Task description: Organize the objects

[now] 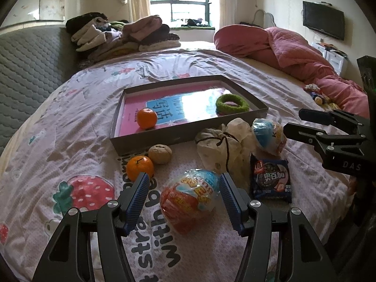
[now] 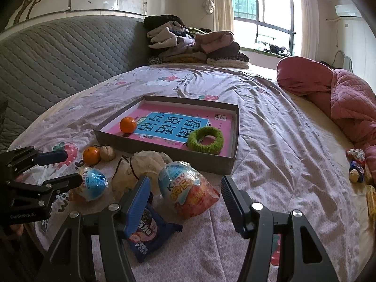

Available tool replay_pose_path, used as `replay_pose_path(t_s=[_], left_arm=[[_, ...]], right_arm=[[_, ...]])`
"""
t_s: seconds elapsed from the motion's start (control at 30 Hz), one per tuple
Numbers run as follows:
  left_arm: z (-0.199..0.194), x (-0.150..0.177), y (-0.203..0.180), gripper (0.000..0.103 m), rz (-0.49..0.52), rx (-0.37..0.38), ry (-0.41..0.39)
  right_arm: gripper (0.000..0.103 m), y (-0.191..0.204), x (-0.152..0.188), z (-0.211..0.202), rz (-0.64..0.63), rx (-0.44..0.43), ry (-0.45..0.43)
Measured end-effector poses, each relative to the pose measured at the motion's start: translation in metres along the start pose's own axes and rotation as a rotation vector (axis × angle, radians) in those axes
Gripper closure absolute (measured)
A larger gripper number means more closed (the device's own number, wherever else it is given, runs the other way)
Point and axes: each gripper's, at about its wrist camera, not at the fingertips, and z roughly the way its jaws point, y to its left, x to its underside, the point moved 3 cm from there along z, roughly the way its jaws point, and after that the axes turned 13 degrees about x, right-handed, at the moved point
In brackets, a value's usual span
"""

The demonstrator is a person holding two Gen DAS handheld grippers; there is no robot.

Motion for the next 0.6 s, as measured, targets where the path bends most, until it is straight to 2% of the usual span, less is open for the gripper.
replay_pose_path(t_s=[0.2,0.43,0.6], left_arm=[[0.0,0.002,-0.001,0.04,0.002,-0.007,0.001],[0.004,0.009,0.004,0.04,-0.032,-0.021,0.033],[0.007,0.013,0.001,0.04,-0.018,-0.019,0.052]], right_arm=[[0.041,0.002,0.003,-0.002,-0.005,-0.005,0.002],[0.041,0.004,0.007,-0.001,-0.015,-0.008,0.012],[0.041,0.005,0.009,0.0,-0.021,-0.006,0.019]])
